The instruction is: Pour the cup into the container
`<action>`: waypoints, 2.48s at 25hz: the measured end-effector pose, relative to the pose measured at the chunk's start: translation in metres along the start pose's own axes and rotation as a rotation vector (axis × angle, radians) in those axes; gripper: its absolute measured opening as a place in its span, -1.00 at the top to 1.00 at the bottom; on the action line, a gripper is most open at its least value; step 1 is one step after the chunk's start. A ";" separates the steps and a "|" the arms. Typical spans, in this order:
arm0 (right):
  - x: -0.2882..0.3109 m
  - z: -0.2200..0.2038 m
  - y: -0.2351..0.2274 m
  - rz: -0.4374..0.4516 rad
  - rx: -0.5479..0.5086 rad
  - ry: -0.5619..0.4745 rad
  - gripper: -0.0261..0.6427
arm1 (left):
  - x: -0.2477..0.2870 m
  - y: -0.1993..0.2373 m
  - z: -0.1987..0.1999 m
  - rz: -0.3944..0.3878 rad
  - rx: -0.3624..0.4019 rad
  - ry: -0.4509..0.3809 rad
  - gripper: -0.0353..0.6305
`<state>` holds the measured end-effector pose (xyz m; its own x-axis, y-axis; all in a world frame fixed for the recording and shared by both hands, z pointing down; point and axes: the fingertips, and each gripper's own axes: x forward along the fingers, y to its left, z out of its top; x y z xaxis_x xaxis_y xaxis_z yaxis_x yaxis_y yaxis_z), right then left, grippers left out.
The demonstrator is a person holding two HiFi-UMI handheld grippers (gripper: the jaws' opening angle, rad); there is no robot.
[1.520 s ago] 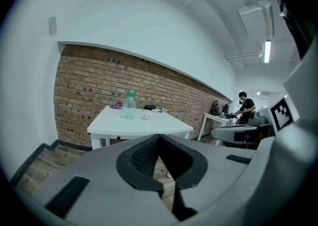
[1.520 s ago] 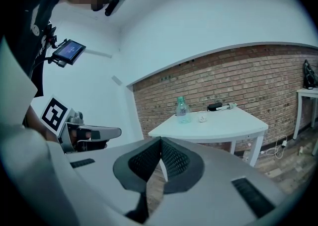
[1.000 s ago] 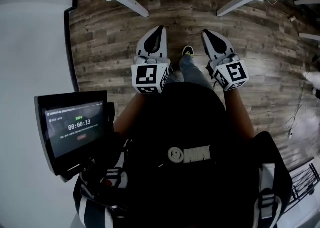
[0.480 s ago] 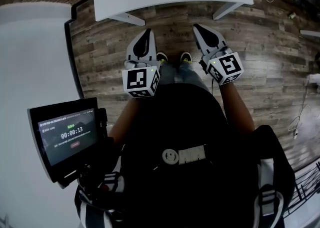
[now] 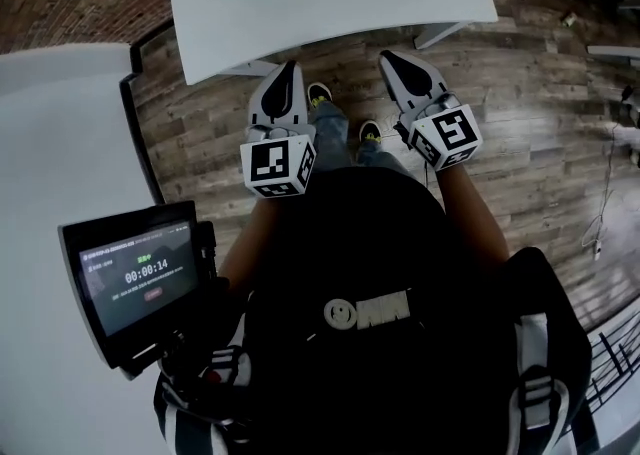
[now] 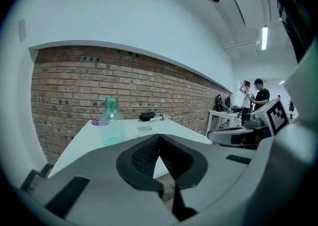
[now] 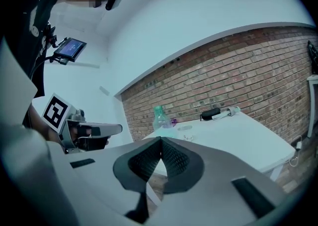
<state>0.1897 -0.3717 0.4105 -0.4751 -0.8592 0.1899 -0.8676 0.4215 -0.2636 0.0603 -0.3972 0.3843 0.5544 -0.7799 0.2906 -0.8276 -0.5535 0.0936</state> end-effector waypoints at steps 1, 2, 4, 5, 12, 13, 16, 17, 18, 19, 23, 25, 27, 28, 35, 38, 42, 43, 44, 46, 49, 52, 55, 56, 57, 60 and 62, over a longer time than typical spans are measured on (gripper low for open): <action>0.006 0.002 -0.004 -0.007 -0.006 0.006 0.91 | 0.007 0.005 0.001 -0.005 -0.003 -0.002 0.90; 0.008 0.003 -0.008 -0.014 -0.013 0.012 0.91 | 0.012 0.005 0.002 -0.009 -0.004 -0.005 0.90; 0.005 0.007 -0.013 -0.024 -0.025 0.020 0.91 | 0.015 0.002 0.004 -0.011 -0.007 -0.014 0.90; 0.004 0.009 -0.014 -0.026 -0.034 0.020 0.91 | 0.016 0.001 0.006 -0.012 -0.009 -0.020 0.90; 0.087 0.023 -0.012 -0.034 -0.084 0.068 0.91 | 0.051 0.081 0.018 -0.020 -0.048 -0.026 0.90; 0.099 0.024 -0.012 -0.035 -0.092 0.076 0.91 | 0.056 0.093 0.019 -0.021 -0.056 -0.027 0.90; 0.133 0.028 -0.014 -0.041 -0.119 0.104 0.91 | 0.073 0.124 0.021 -0.029 -0.073 -0.019 0.90; 0.139 0.029 -0.015 -0.043 -0.126 0.113 0.91 | 0.078 0.130 0.022 -0.031 -0.077 -0.016 0.90; 0.142 0.029 -0.017 -0.046 -0.131 0.124 0.91 | 0.081 0.133 0.022 -0.034 -0.082 -0.013 0.90; 0.143 0.028 -0.020 -0.053 -0.134 0.135 0.91 | 0.083 0.135 0.022 -0.037 -0.087 -0.011 0.90; 0.145 0.024 -0.037 -0.070 -0.131 0.171 0.91 | 0.092 0.141 0.020 -0.037 -0.100 0.002 0.90; 0.146 0.025 -0.047 -0.059 -0.136 0.175 0.91 | 0.098 0.143 0.020 -0.023 -0.099 0.004 0.90; 0.147 0.025 -0.059 -0.046 -0.135 0.181 0.91 | 0.103 0.146 0.022 -0.003 -0.094 0.005 0.90; 0.149 0.025 -0.065 -0.037 -0.134 0.186 0.91 | 0.105 0.149 0.023 0.009 -0.093 0.006 0.90; 0.173 0.020 -0.097 0.098 -0.152 0.238 0.85 | 0.133 0.170 0.034 0.104 -0.097 0.019 0.90; 0.183 0.010 -0.112 0.183 -0.198 0.295 0.44 | 0.147 0.177 0.037 0.141 -0.104 0.026 0.90; 0.206 -0.009 -0.127 0.295 -0.283 0.361 0.08 | 0.160 0.192 0.041 0.213 -0.109 0.030 0.90; 0.211 -0.015 -0.127 0.326 -0.305 0.375 0.03 | 0.160 0.194 0.040 0.223 -0.108 0.030 0.90; 0.216 -0.020 -0.126 0.355 -0.328 0.386 0.00 | 0.158 0.195 0.040 0.230 -0.103 0.030 0.90; 0.227 -0.027 -0.126 0.403 -0.373 0.398 0.00 | 0.156 0.197 0.039 0.246 -0.096 0.035 0.90; 0.243 -0.032 -0.126 0.450 -0.398 0.405 0.00 | 0.153 0.198 0.041 0.270 -0.090 0.050 0.90; 0.254 -0.035 -0.123 0.485 -0.397 0.398 0.00 | 0.150 0.203 0.040 0.278 -0.076 0.047 0.90; 0.260 -0.041 -0.116 0.519 -0.417 0.402 0.00 | 0.148 0.206 0.039 0.289 -0.073 0.053 0.90; 0.262 -0.043 -0.116 0.522 -0.419 0.406 0.00 | 0.147 0.206 0.039 0.289 -0.071 0.055 0.90; 0.263 -0.045 -0.115 0.521 -0.417 0.410 0.00 | 0.147 0.206 0.039 0.287 -0.068 0.055 0.90; 0.267 -0.050 -0.117 0.497 -0.421 0.400 0.00 | 0.148 0.205 0.038 0.284 -0.062 0.053 0.90; 0.269 -0.051 -0.118 0.475 -0.449 0.391 0.00 | 0.149 0.204 0.038 0.284 -0.065 0.050 0.90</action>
<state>0.1566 -0.6376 0.5412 -0.7568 -0.4261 0.4957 -0.4937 0.8696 -0.0061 -0.0230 -0.6375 0.4105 0.2959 -0.8846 0.3604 -0.9538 -0.2939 0.0617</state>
